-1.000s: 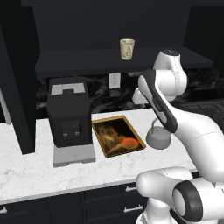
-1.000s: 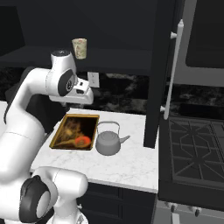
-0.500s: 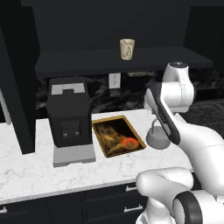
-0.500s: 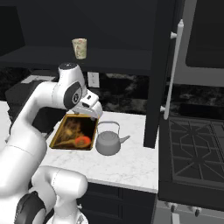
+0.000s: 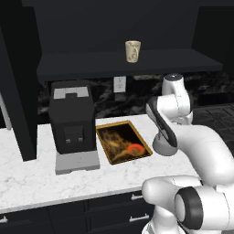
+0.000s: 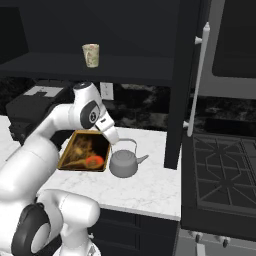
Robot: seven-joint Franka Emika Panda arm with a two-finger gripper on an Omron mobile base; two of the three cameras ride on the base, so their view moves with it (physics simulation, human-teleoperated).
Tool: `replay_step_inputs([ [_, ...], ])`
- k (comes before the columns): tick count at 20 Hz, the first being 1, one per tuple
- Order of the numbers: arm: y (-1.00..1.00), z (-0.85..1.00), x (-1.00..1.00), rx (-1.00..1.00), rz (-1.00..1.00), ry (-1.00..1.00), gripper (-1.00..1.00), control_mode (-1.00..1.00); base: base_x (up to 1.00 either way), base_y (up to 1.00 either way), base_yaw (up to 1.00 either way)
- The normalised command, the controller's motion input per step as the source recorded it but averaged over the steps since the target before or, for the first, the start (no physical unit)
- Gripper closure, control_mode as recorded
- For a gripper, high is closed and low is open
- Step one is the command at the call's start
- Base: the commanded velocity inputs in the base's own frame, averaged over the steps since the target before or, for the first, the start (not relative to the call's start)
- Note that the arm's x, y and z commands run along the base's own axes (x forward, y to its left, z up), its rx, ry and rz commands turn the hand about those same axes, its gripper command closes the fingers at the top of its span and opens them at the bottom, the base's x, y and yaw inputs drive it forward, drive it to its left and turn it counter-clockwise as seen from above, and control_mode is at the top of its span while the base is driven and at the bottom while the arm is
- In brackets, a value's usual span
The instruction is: Pick the kettle from the counter and place it on the tray. Then pick the mug from the cabinet and place it on the tray. Then close the cabinet doors.
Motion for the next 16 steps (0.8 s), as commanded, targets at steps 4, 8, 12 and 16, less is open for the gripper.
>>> replay_step_inputs([
  [4,-0.10,-0.21,0.61,0.07,-0.07,0.00,-1.00,-1.00,0.00,0.00,0.00],
  [8,-0.14,-0.23,0.58,0.03,0.00,0.00,-1.00,-1.00,0.00,0.00,0.00],
  [12,-0.04,-0.39,0.44,0.00,0.00,0.00,-1.00,-1.00,0.00,0.00,0.00],
  [16,-0.08,-0.37,0.40,0.00,0.00,0.00,-1.00,-1.00,0.00,0.00,0.00],
])
